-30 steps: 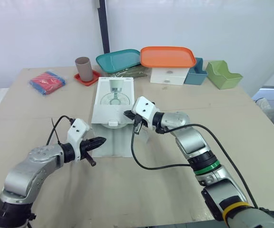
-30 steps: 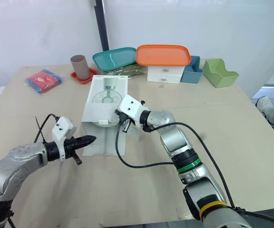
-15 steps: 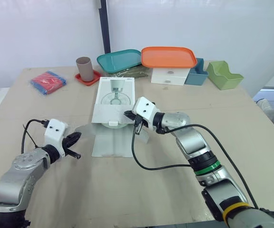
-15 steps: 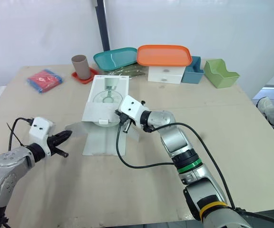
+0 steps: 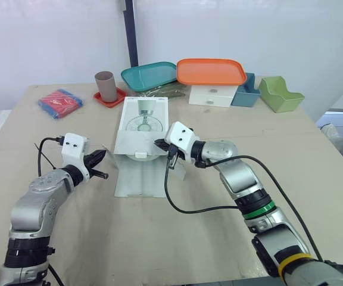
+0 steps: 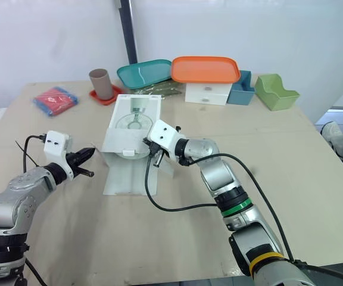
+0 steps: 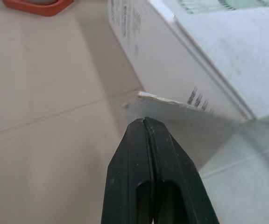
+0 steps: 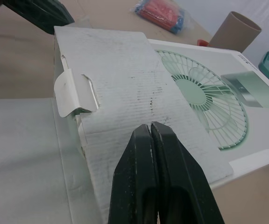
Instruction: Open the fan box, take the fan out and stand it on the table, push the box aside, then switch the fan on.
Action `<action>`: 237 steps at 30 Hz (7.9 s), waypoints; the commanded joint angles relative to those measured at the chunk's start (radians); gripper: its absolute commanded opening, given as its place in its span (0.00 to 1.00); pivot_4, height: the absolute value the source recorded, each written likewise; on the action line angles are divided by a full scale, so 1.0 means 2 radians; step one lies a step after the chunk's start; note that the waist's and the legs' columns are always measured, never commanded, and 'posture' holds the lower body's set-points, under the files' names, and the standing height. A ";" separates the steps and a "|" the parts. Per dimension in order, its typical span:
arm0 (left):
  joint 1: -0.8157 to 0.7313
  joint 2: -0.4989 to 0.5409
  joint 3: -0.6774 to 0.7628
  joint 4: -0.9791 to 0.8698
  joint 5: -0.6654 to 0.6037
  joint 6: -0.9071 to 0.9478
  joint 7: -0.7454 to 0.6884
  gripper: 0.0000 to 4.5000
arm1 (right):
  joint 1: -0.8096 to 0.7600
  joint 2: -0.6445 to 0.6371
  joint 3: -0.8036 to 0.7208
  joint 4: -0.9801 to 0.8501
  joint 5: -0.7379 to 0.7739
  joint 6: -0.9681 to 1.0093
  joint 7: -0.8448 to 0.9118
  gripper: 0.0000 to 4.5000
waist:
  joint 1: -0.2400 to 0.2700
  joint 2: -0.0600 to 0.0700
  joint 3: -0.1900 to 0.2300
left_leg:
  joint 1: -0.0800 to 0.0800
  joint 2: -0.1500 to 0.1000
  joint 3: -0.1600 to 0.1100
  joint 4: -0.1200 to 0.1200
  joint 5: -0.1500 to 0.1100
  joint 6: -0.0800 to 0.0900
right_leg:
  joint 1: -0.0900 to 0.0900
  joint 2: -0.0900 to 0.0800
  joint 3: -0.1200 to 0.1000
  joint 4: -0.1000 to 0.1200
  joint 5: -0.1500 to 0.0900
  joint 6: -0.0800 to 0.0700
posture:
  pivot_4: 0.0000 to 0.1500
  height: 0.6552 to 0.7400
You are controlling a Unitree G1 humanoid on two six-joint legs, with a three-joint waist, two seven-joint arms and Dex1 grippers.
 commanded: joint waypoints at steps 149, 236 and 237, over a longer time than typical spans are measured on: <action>0.009 -0.204 0.044 0.078 -0.405 0.017 0.144 0.87 | 0.009 0.001 0.009 -0.025 -0.009 0.021 0.010 0.00 | 0.004 -0.001 -0.001 | 0.000 0.000 0.000 0.000 0.002 -0.003 | 0.001 0.000 0.000 -0.001 0.000 0.000 | 1.00 1.00; 0.264 0.066 0.067 -0.074 -0.762 0.028 0.209 0.98 | 0.020 0.021 0.024 -0.023 -0.008 0.009 0.008 0.00 | 0.001 -0.002 0.000 | 0.001 0.001 0.000 -0.001 -0.001 -0.001 | 0.000 0.001 0.000 -0.001 -0.001 -0.001 | 1.00 1.00; 0.262 0.065 0.068 -0.072 -0.761 0.025 0.210 0.98 | 0.019 0.021 0.025 -0.022 -0.008 0.009 0.008 0.00 | 0.001 -0.002 0.000 | 0.000 0.001 0.000 -0.001 0.000 -0.001 | 0.000 0.001 0.000 -0.001 -0.001 -0.001 | 1.00 1.00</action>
